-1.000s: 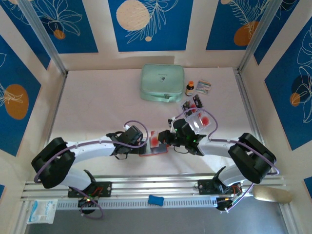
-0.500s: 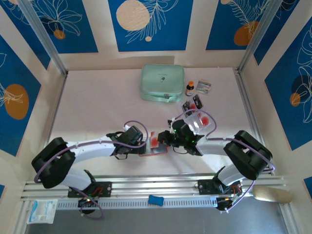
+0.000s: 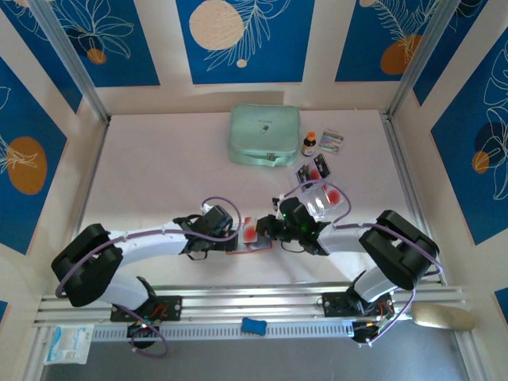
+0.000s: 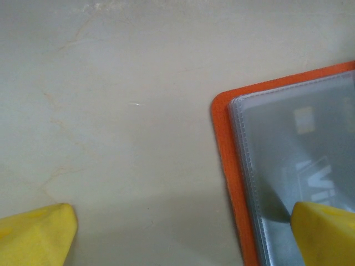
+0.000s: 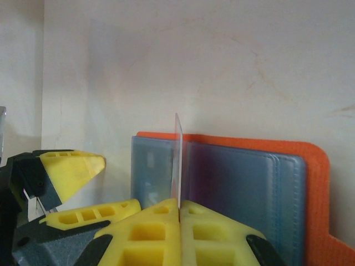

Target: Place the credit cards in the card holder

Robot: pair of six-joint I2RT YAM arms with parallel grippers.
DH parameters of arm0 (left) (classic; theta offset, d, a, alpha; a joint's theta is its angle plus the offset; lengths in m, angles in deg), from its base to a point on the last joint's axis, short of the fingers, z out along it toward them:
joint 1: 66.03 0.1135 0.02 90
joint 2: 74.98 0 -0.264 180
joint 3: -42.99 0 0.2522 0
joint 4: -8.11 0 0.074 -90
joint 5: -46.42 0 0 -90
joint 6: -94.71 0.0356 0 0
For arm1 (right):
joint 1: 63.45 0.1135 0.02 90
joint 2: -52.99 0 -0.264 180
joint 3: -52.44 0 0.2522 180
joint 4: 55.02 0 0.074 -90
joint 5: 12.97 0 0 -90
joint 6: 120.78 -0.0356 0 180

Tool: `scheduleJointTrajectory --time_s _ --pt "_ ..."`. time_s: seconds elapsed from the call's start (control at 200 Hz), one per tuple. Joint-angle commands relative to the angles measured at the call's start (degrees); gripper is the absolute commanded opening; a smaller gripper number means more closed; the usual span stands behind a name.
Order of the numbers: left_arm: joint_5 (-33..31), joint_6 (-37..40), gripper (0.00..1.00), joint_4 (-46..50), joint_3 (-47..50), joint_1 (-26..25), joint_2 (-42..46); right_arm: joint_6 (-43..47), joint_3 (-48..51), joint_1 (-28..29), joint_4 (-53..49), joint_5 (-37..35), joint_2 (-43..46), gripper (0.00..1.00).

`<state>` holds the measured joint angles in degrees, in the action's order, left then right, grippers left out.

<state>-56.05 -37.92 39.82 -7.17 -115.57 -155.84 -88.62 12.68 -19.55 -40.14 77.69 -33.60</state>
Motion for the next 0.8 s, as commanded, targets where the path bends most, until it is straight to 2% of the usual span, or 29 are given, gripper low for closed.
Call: scheduleJointTrajectory --time_s 0.0,0.79 --pt "-0.9 -1.0 1.0 1.3 1.3 -0.5 -0.8 -0.7 1.5 0.5 1.1 0.7 -1.0 0.0" --pt "-1.1 -1.0 1.0 1.5 1.3 -0.5 -0.5 -0.1 2.0 0.5 -0.4 4.6 -2.4 0.0"
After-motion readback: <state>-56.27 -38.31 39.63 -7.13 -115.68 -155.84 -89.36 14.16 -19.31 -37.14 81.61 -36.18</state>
